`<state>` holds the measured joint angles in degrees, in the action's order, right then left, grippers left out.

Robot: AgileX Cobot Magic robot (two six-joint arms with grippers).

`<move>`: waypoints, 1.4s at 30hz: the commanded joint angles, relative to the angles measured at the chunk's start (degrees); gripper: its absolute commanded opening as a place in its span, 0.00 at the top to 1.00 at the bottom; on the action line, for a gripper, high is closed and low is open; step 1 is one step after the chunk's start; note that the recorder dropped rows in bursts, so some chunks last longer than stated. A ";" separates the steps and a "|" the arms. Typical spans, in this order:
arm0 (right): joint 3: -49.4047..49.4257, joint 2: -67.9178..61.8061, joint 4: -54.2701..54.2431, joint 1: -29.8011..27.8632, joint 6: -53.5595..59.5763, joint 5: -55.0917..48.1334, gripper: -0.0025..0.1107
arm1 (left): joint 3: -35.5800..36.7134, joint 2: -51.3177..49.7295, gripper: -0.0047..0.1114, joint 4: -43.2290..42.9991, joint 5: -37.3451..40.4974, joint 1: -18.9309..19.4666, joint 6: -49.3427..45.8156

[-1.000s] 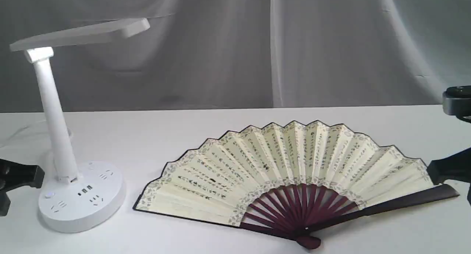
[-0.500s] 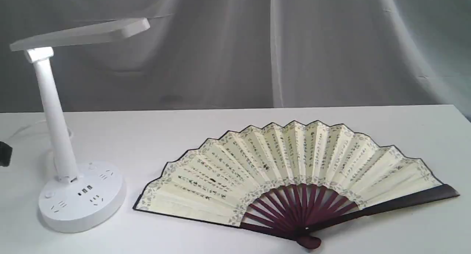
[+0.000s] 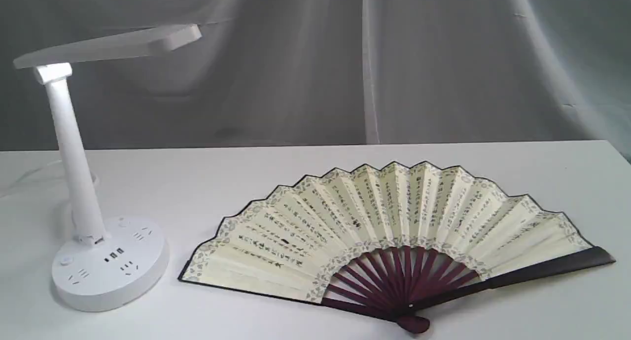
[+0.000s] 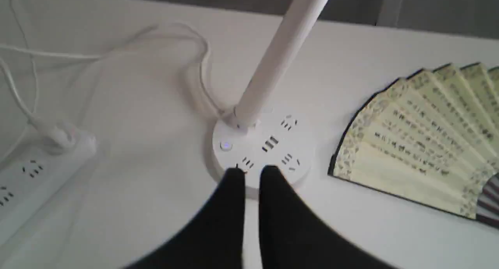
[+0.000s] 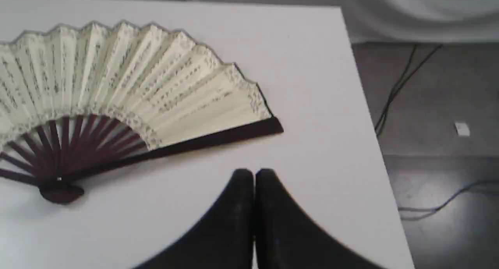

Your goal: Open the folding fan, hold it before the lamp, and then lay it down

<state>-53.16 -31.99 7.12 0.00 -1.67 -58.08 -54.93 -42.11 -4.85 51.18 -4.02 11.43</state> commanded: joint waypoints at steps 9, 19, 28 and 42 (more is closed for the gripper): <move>0.14 18.97 6.49 0.00 -0.34 -1.02 0.98 | -0.34 19.48 0.92 -2.15 0.22 0.14 -2.98; 0.14 31.99 7.84 0.00 -0.34 -4.01 0.98 | -0.34 33.22 0.92 -2.15 0.22 0.14 -3.22; 3.29 31.99 10.00 0.00 -0.47 -4.11 0.98 | 5.50 42.11 0.92 -4.30 -2.26 0.14 -3.73; 23.93 31.99 3.04 0.00 -3.56 21.28 0.98 | 33.20 42.11 0.92 -6.40 -34.46 0.14 0.44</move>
<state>-32.11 -0.13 11.77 0.00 -4.92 -41.19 -24.45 -0.16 -10.49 21.08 -4.02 11.10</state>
